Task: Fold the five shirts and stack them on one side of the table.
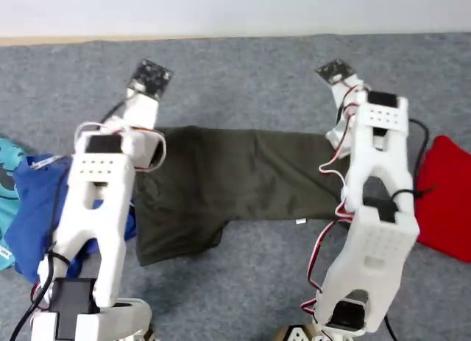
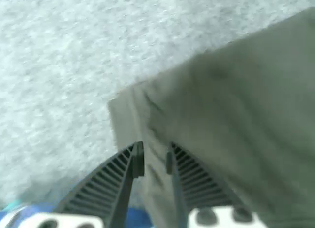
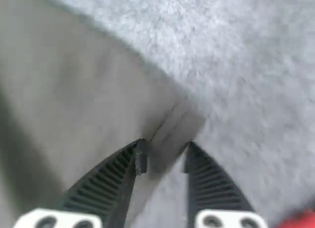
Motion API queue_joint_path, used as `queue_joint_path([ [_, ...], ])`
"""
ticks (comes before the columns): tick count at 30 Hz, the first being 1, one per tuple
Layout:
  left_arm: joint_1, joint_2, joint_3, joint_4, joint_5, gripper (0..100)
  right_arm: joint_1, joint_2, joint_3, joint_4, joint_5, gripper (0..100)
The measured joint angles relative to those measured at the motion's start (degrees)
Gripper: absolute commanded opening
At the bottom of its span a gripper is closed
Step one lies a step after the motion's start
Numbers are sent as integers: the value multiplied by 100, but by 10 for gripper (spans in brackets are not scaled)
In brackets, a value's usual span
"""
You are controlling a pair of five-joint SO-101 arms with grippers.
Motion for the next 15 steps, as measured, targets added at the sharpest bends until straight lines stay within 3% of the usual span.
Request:
queue_joint_path([
  [10,-176,1829,-431,-316,26,6,-9,448,0,-1160,-9,49],
  [15,-220,2101,-791,-299,26,6,18,466,0,-1336,-18,50],
])
